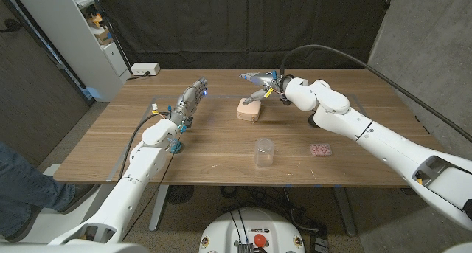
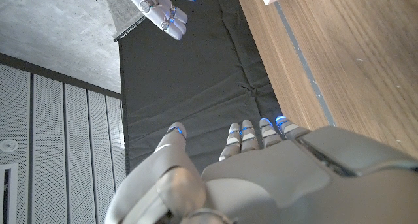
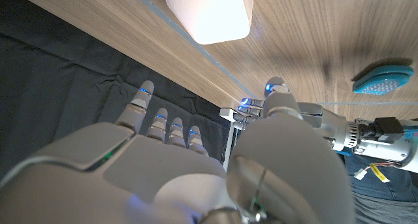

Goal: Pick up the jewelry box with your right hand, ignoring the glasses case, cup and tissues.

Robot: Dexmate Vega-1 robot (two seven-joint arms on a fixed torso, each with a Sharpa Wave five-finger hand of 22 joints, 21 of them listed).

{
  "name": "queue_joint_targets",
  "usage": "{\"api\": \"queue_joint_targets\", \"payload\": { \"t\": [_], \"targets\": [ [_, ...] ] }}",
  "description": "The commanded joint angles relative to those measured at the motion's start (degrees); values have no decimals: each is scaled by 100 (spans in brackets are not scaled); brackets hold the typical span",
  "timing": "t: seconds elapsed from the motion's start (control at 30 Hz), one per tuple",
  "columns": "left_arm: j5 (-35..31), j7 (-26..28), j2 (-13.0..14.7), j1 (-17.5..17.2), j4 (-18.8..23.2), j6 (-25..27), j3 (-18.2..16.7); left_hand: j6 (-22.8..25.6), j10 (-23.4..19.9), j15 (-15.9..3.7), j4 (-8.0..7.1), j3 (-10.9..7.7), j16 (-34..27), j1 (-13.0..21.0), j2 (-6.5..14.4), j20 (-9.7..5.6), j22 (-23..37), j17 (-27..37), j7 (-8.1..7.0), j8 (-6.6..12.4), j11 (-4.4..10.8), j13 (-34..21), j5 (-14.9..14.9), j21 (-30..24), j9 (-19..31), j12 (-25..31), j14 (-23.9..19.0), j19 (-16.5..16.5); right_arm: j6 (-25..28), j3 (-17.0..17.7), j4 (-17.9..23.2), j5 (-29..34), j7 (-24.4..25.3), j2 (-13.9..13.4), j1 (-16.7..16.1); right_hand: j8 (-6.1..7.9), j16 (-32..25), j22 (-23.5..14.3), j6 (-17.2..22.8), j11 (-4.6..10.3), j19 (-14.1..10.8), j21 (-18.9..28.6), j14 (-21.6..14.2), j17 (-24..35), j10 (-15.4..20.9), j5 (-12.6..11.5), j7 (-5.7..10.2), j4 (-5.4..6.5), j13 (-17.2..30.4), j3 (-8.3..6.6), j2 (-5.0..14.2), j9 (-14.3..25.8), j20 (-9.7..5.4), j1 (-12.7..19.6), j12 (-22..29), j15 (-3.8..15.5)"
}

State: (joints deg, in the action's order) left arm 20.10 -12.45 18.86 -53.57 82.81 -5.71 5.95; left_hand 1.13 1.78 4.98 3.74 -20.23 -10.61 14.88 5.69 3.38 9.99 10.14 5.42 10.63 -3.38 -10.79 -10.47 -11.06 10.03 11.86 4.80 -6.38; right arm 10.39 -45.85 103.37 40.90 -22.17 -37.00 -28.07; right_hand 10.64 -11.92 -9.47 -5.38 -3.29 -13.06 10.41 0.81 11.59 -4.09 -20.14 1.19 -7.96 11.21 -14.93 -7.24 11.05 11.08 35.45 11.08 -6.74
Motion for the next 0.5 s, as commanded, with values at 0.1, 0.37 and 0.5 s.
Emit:
{"api": "queue_joint_targets", "payload": {
  "t": [0.1,0.37,0.5],
  "targets": [
    [-9,-26,6,18,-7,6,6,33,-19,28,23,-10,-6,-13,21,19,30,19,16,5,-45,-16,10,-21,17,-2,-3,-52,183,-165,-127,144,-229,105,165,17,-14,-30,-91,-33,-22,44,-47,24,-55,-46,-10,13,9,53,-66,15,71,-9,13,-36],
    [-8,-50,-9,38,-30,9,27,40,-21,20,28,-11,-6,-17,23,8,30,19,7,7,-45,-16,10,-23,17,-1,0,-52,321,-272,-174,258,-386,158,233,7,-3,-31,-150,-61,8,33,-20,27,-140,-74,-27,28,10,86,-81,16,95,-26,-14,-64],
    [-11,-55,-10,42,-31,7,33,45,-18,17,31,-11,-7,-18,23,9,30,19,0,8,-45,-16,10,-23,17,-3,-4,-53,378,-311,-192,305,-448,175,259,-7,3,-32,-207,-80,12,32,-5,27,-188,-88,-32,33,10,102,-88,17,98,-31,-27,-89]
  ]
}}
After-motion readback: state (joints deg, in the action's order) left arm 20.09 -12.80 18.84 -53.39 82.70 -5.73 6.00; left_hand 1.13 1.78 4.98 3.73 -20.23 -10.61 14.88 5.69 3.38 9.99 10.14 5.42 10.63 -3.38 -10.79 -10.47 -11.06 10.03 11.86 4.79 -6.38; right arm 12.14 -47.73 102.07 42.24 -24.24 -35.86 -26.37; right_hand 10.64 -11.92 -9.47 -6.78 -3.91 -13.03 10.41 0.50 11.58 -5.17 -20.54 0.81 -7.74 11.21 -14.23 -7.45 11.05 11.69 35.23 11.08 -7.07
